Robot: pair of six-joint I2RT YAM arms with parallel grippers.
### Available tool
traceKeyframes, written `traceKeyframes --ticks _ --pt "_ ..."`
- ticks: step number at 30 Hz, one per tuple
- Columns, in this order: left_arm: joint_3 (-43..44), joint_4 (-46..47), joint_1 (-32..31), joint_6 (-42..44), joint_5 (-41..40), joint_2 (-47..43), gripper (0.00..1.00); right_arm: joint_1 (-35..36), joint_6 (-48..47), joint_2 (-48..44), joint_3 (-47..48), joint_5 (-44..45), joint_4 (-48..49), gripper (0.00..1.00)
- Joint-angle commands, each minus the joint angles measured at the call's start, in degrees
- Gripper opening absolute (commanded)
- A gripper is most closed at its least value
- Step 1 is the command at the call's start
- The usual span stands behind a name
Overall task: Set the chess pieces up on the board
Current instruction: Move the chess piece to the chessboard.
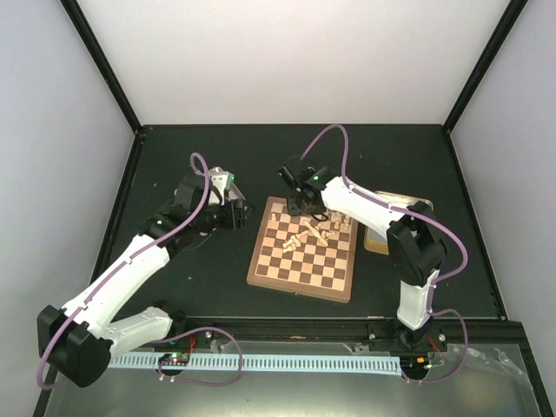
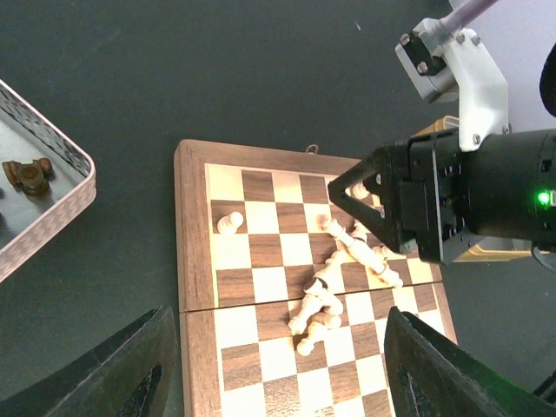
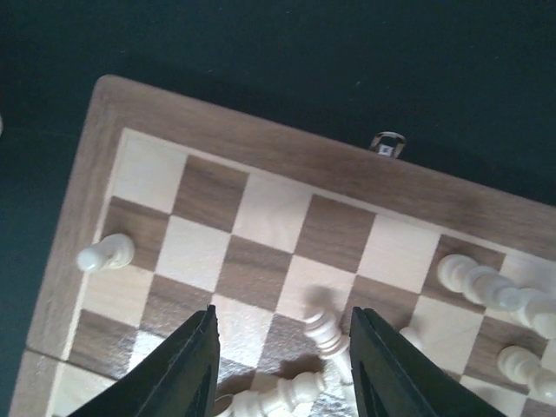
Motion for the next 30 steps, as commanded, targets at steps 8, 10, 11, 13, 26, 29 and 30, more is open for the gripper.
traceKeyframes --ticks 8,10,11,13,26,29,30 --pt "0.8 1.6 0.5 0.3 4.4 1.5 0.67 -2.7 -2.0 1.6 -4.6 -0.9 2.8 0.49" --pt "0.7 1.6 0.5 0.3 4.5 1.8 0.67 -2.9 -1.9 1.9 -5.9 -2.0 2.9 0.49" --pt "0.7 1.6 0.5 0.2 4.5 2.0 0.67 -3.1 -1.9 2.0 -6.3 -2.6 3.0 0.49" --pt "0.4 1.6 0.5 0.0 4.5 2.2 0.67 -3.3 -1.8 2.1 -7.7 -3.6 3.4 0.49" --pt "0.5 1.8 0.5 0.3 4.8 3.8 0.67 -3.3 0.6 -3.7 -17.6 -14.1 7.0 0.42" --pt "0.6 2.2 0.5 0.3 5.3 4.5 0.67 -3.4 0.2 -4.6 -17.5 -13.5 7.1 0.41" --pt "0.7 2.3 0.5 0.3 5.5 4.7 0.67 -3.4 -0.1 -4.7 -17.1 -12.7 6.9 0.40"
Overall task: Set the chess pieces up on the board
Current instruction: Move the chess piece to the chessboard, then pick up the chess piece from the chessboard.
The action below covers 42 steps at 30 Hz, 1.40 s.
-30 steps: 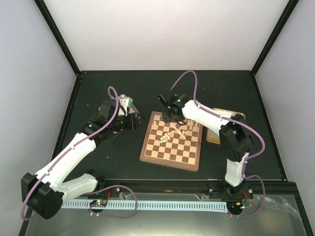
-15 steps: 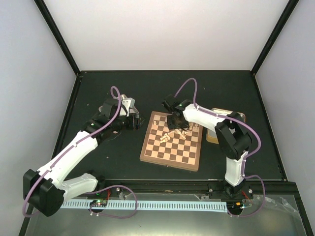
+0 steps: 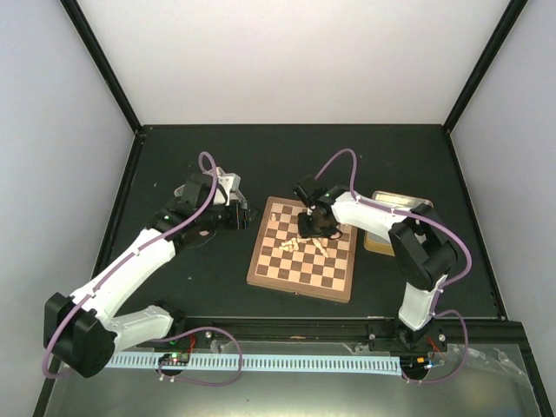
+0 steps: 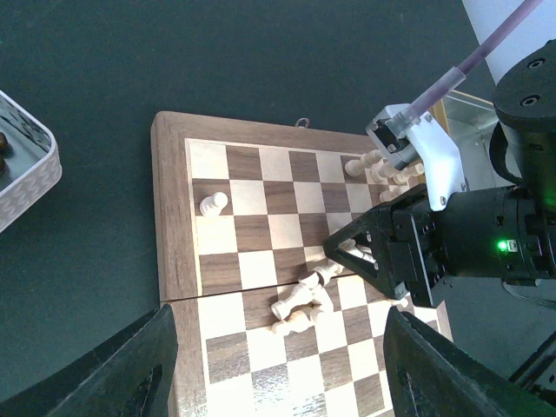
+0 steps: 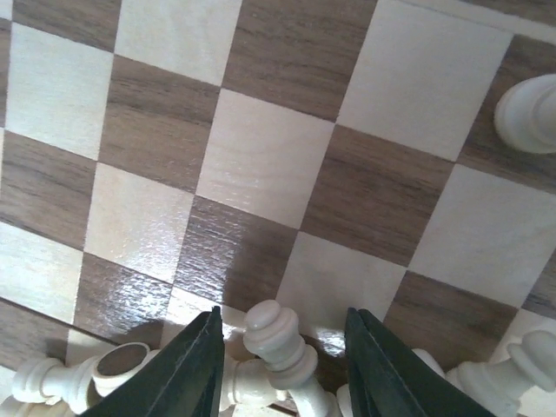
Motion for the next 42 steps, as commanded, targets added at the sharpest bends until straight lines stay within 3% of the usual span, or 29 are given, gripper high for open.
traceKeyframes --ticks 1,12,24,34,42 --pt "0.8 1.7 0.5 0.4 1.9 1.4 0.67 -0.3 -0.1 -1.2 0.0 -0.5 0.2 0.40" --pt "1.1 3.1 0.5 0.8 3.5 2.5 0.67 -0.2 -6.9 -2.5 0.8 4.6 -2.2 0.35" --pt "-0.9 6.6 -0.3 -0.2 7.4 2.7 0.67 -0.2 -4.8 -27.1 -23.4 2.1 13.4 0.46" --pt "-0.9 6.8 -1.1 -1.3 8.5 3.3 0.67 -0.1 -7.7 -24.5 -27.7 -2.0 19.3 0.42" --pt "-1.1 7.2 -1.2 -2.2 8.7 3.1 0.67 0.7 -9.2 -19.5 -26.1 -1.1 17.1 0.28"
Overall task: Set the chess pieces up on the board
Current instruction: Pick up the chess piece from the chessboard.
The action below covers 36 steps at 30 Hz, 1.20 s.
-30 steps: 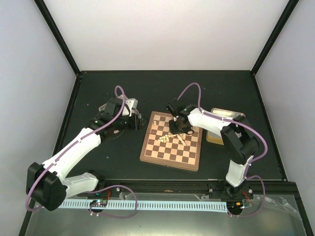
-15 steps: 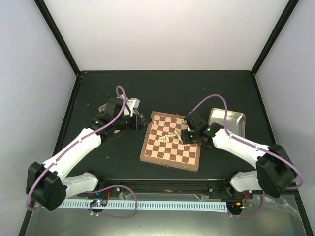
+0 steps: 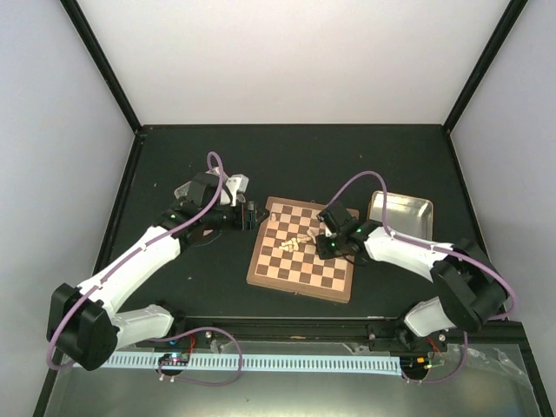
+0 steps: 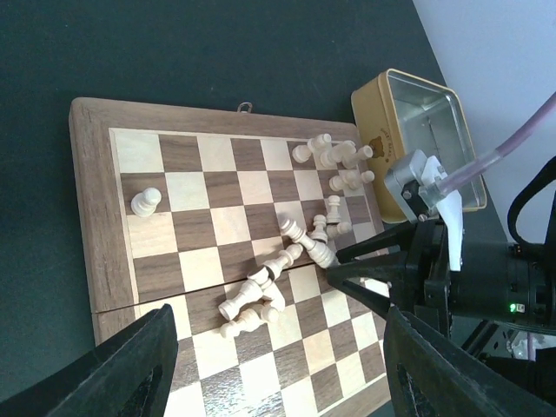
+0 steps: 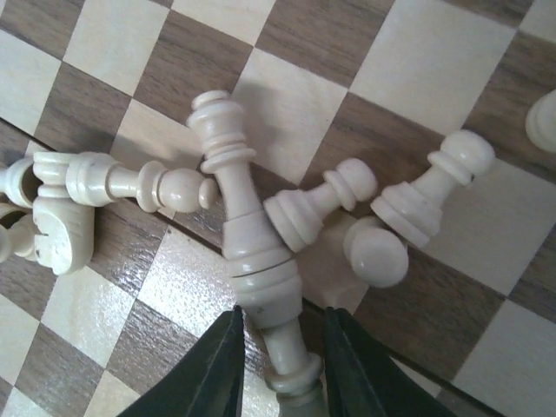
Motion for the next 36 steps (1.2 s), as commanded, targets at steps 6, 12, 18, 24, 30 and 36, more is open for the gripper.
traceKeyframes --ticks 6,12,18,24,30,36 --pt "-0.1 1.6 -0.4 -1.4 1.2 -0.4 0.67 1.5 -3.5 1.1 1.4 0.0 -1.7 0.11" --pt "-1.9 3.3 -0.4 -2.9 1.9 -1.8 0.67 1.5 -6.1 -5.8 -1.0 -4.4 2.4 0.09" --pt "-3.8 6.3 -0.4 -5.2 6.6 -2.5 0.69 1.6 -8.1 -14.3 -4.5 -10.5 9.2 0.09" --pt "-2.6 10.2 -0.3 -6.0 19.5 -2.8 0.80 1.6 -14.8 -23.7 -9.2 -20.9 17.4 0.09" --pt "-0.5 11.3 -0.4 -6.1 31.2 -1.3 0.83 1.6 -19.9 -29.4 -11.3 -24.0 22.7 0.09" --pt "-0.2 16.2 -1.0 -10.0 33.7 -0.1 0.79 1.6 -21.8 -28.8 -12.1 -26.1 24.8 0.09"
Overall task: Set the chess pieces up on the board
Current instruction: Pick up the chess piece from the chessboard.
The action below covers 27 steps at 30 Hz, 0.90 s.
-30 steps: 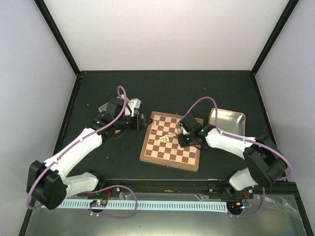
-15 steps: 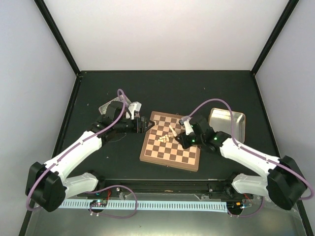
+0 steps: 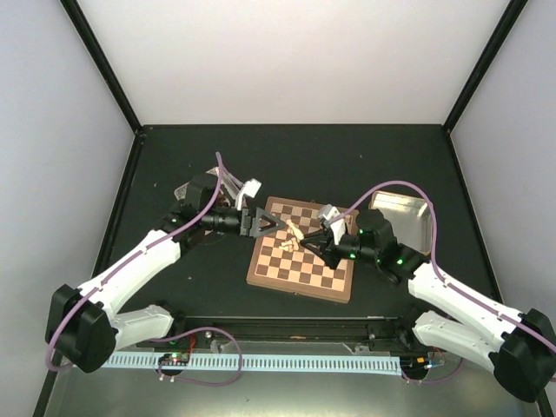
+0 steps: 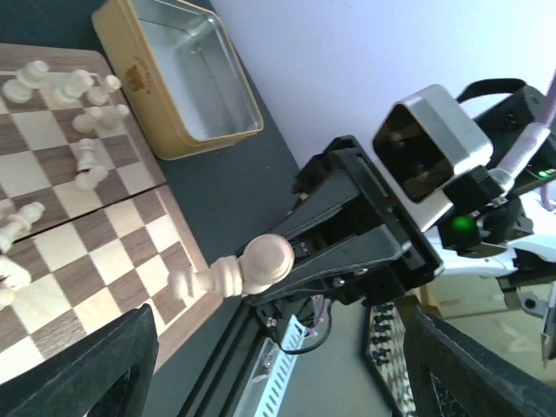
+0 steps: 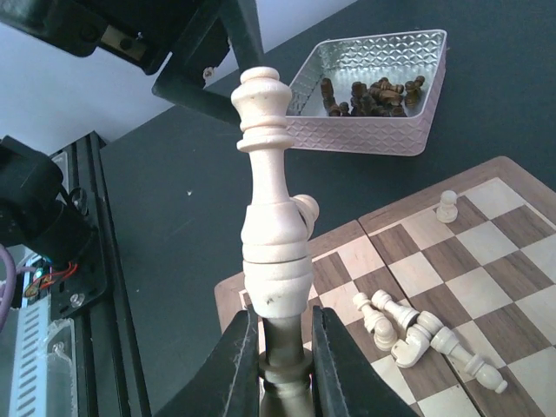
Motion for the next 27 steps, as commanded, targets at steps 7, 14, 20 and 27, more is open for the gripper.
traceKeyframes --ticks 7,14,20,27 --pt "3.9 3.4 -1.7 -2.3 3.5 5.8 0.61 0.3 -3.8 1.6 -0.7 -3.1 3.6 0.09" --pt "5.0 3.0 -2.6 -1.8 3.2 9.7 0.40 0.3 -3.8 2.6 -0.5 -2.6 2.8 0.09" --pt "5.0 3.1 -3.2 -1.3 3.7 12.0 0.26 0.3 -2.8 3.9 -0.3 -0.7 1.8 0.08" --pt "6.3 1.7 -3.8 1.0 4.0 14.6 0.16 0.3 -1.8 4.2 -0.5 0.7 1.4 0.08"
